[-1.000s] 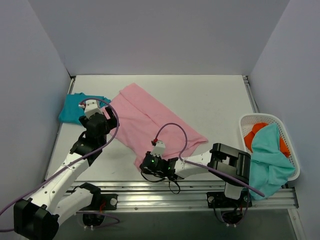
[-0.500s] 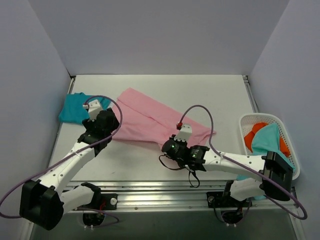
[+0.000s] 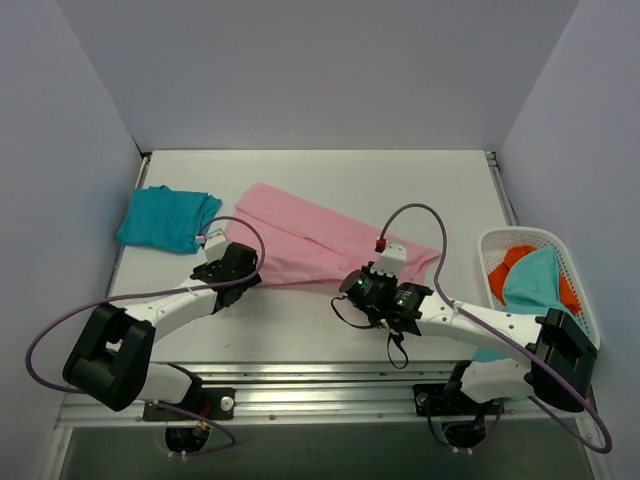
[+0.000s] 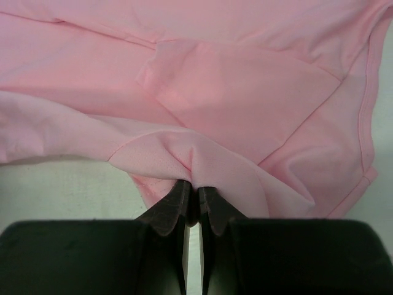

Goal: Fold and stack the t-shirts
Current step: Flatten out the tshirt

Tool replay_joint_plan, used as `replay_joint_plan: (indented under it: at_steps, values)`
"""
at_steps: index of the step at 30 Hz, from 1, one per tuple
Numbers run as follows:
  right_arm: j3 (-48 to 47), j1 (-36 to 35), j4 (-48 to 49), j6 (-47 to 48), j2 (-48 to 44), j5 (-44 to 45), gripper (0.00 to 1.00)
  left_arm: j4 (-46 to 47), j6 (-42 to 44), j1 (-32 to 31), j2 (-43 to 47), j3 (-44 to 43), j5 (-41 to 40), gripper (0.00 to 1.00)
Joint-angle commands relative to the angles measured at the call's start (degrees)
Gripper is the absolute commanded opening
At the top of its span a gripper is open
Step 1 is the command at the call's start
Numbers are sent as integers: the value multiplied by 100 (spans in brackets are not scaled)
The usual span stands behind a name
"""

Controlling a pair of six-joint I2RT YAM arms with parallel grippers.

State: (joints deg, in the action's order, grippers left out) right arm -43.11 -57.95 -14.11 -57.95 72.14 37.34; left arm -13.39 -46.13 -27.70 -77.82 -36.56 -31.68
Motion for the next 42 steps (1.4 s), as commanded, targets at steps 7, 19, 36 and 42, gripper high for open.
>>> replay_joint_plan:
  at_steps: [7, 19, 36, 42]
  values:
    - [48, 276, -119, 276, -51, 291, 0, 635, -801, -297, -576, 140, -488, 89]
    - [198, 487, -197, 337, -367, 194, 0, 530, -1153, -561, -1331, -369, -1410, 65]
    - [181, 566, -417, 398, -789, 212, 0, 1646, -336, -517, -1660, -616, -1701, 2]
    - [-985, 259, -1295, 750, -1219, 405, 0, -82, -125, -1289, 940, -720, -2693, 2]
